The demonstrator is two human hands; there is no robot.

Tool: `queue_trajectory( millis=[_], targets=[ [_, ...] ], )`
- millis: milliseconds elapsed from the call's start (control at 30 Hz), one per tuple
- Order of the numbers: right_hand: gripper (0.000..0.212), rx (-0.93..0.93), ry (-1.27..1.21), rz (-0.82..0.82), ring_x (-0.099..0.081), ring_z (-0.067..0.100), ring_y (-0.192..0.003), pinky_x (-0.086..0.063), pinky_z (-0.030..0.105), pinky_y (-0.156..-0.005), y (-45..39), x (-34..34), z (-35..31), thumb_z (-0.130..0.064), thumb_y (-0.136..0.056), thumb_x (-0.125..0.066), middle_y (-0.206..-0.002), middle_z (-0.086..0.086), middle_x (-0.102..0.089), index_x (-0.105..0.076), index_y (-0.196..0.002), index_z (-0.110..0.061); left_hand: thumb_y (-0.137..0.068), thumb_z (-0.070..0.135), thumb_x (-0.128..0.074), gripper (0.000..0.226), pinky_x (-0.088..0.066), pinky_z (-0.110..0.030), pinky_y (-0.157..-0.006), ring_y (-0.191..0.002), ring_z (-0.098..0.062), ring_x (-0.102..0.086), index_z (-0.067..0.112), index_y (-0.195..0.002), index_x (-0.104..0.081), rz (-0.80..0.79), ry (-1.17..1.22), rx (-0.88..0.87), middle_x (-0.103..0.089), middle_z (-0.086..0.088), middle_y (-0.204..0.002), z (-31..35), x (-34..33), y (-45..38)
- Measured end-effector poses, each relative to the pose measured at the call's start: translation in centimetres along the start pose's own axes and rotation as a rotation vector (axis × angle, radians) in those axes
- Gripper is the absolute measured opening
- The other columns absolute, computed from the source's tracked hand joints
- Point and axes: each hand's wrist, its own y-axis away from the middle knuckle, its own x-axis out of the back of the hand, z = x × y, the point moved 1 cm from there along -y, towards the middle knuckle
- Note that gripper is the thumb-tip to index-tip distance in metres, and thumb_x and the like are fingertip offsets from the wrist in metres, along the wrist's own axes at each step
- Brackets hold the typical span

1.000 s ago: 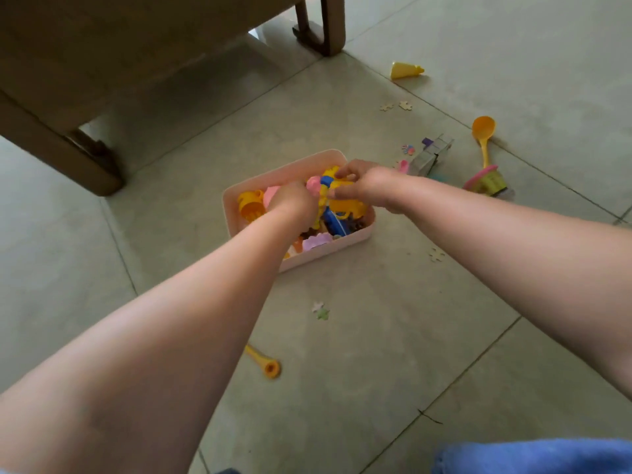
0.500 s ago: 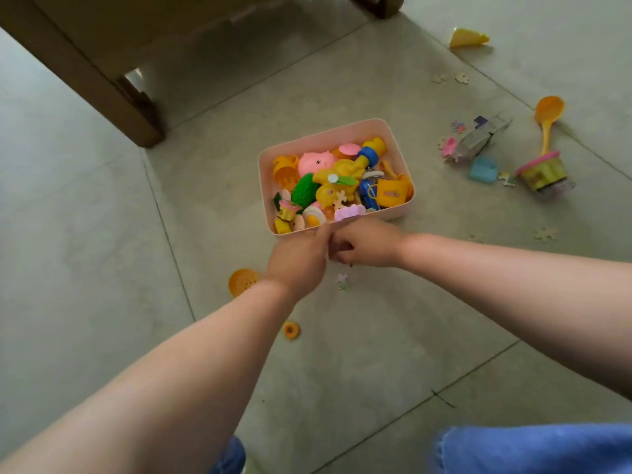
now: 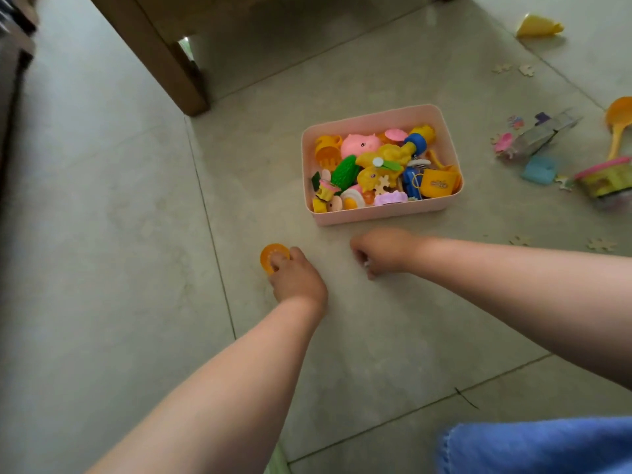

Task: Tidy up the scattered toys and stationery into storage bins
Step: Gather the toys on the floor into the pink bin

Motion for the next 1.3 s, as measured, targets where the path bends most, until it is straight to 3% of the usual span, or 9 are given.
queue_trajectory(
  millis=[167,233,334,434,634,700,834,934,1301],
  targets=[
    [0.030,-0.005,-0.103,0.036,-0.059,0.022,-0.103,-0.032,0.022,-0.067,0.4,0.3,-0.6,-0.016,-0.082,-0.070,-0.114,0.004,-0.064,-0.062,-0.111,-0.015,-0.087,0.003,-0.046,0.037,-0.047,-0.038,-0.085,-0.113,-0.038,-0.051,0.008,-0.124,-0.041,-0.026,0.060,-0.087,-0.032,-0.022,-0.136,0.3,-0.6,0.0],
    [0.022,0.017,-0.127,0.070,-0.059,0.018,-0.094,-0.032,0.020,-0.065,0.8,1.1,-1.1,-0.017,-0.085,-0.067,-0.109,0.003,-0.065,-0.066,-0.107,-0.016,-0.089,0.002,-0.043,0.037,-0.046,-0.040,-0.088,-0.111,-0.039,-0.052,0.007,-0.126,-0.041,-0.001,0.129,-0.061,-0.025,-0.023,-0.141,0.6,0.0,0.5],
    [0.013,0.066,-0.209,0.205,-0.056,0.014,-0.080,-0.035,0.022,-0.056,1.1,2.7,-1.9,-0.016,-0.087,-0.064,-0.099,0.000,-0.067,-0.069,-0.099,-0.016,-0.087,-0.003,-0.041,0.033,-0.044,-0.042,-0.087,-0.104,-0.040,-0.053,0.003,-0.119,-0.046,0.184,0.242,-0.114,-0.026,-0.023,-0.141,1.6,1.8,0.8],
    [0.015,0.080,-0.262,0.402,-0.060,0.018,-0.092,-0.037,0.025,-0.065,1.1,4.8,-2.4,-0.014,-0.087,-0.061,-0.103,0.002,-0.067,-0.068,-0.099,-0.017,-0.079,-0.009,-0.043,0.029,-0.045,-0.046,-0.075,-0.092,-0.044,-0.053,-0.002,-0.105,-0.054,0.381,0.398,-0.276,-0.037,-0.023,-0.128,3.1,4.3,0.6],
    [0.016,-0.231,-0.528,0.733,-0.062,0.025,-0.091,-0.050,0.033,-0.074,1.4,8.6,0.4,-0.015,-0.090,-0.057,-0.099,0.006,-0.064,-0.064,-0.104,-0.019,-0.077,-0.005,-0.047,0.020,-0.034,-0.034,-0.066,-0.085,-0.039,-0.052,0.001,-0.095,-0.054,0.463,0.456,-0.580,-0.044,-0.021,-0.117,8.2,8.9,-0.6],
    [0.026,-0.285,-0.614,0.681,-0.064,0.024,-0.090,-0.054,0.038,-0.078,1.6,9.6,2.2,-0.017,-0.091,-0.057,-0.099,0.002,-0.064,-0.060,-0.117,-0.023,-0.076,-0.003,-0.047,0.023,-0.040,-0.035,-0.070,-0.089,-0.036,-0.051,0.006,-0.096,-0.053,0.442,0.466,-0.574,-0.042,-0.016,-0.121,9.8,9.8,-1.1],
    [0.049,-0.321,-0.606,0.586,-0.059,0.021,-0.105,-0.048,0.032,-0.091,3.1,10.3,4.8,-0.017,-0.087,-0.061,-0.115,0.001,-0.061,-0.050,-0.135,-0.023,-0.080,0.002,-0.048,0.036,-0.043,-0.039,-0.087,-0.111,-0.031,-0.046,0.013,-0.114,-0.053,0.443,0.297,-0.503,-0.045,-0.012,-0.126,12.0,10.0,-1.9],
    [0.050,-0.319,-0.604,0.625,-0.057,0.023,-0.104,-0.041,0.023,-0.081,5.4,9.7,6.3,-0.013,-0.086,-0.061,-0.115,0.003,-0.060,-0.051,-0.135,-0.021,-0.083,0.002,-0.048,0.038,-0.040,-0.041,-0.088,-0.119,-0.033,-0.041,0.014,-0.119,-0.049,0.390,0.206,-0.508,-0.047,-0.014,-0.127,14.1,10.0,-1.4],
    [0.044,-0.647,-0.527,0.678,-0.056,0.024,-0.116,-0.044,0.027,-0.089,15.7,6.6,16.6,-0.007,-0.088,-0.057,-0.129,0.007,-0.057,-0.056,-0.128,-0.021,-0.079,0.003,-0.050,0.047,-0.038,-0.039,-0.092,-0.117,-0.034,-0.042,0.010,-0.126,-0.048,0.212,0.171,-0.926,-0.046,-0.016,-0.123,28.1,6.7,6.4]
  ],
)
